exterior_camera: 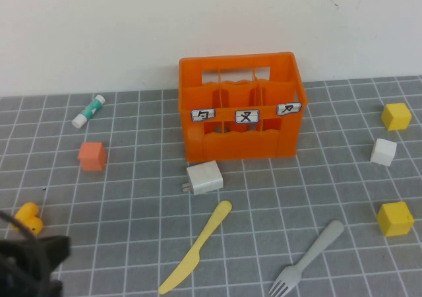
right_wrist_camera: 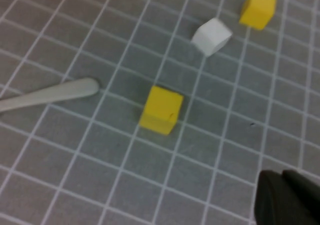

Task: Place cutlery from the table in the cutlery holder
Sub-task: Pick up the knife

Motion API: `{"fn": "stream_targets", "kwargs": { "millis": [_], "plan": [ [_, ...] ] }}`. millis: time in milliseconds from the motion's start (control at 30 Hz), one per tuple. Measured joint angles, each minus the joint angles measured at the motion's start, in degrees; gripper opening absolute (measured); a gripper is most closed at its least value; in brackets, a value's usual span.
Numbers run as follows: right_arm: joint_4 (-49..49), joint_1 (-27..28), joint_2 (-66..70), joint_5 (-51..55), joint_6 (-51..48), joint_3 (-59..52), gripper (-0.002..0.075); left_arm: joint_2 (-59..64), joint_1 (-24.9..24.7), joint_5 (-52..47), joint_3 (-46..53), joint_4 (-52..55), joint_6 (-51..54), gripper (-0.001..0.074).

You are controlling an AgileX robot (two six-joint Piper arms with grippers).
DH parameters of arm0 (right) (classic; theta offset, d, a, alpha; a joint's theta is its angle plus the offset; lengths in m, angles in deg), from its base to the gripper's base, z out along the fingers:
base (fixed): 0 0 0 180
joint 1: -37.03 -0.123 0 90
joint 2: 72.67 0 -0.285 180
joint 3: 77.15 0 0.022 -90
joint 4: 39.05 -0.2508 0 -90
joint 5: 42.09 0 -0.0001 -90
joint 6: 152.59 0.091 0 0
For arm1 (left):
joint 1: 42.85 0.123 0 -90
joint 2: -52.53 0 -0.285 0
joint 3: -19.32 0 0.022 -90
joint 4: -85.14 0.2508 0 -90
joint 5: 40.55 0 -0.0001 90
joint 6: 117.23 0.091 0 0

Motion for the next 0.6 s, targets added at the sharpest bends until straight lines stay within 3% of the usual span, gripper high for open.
{"fn": "stream_targets", "kwargs": {
  "millis": [133,433,600],
  "plan": [
    [-3.23,0.0,3.39,0.38,-3.31,0.0,-0.0003,7.84,0.0,-2.89,-2.03,-9.77,10.25,-0.0001],
    [-12.81,0.0,4.27,-1.57,-16.09,-3.34,-0.0003,26.86,-0.76,-10.33,-15.52,-15.84,12.89,-0.0001],
    [-19.11,0.0,4.27,-5.52,-23.32,-9.44,-0.0003,33.87,-8.98,-11.04,-22.89,-15.45,11.52,-0.0001]
  ]
}}
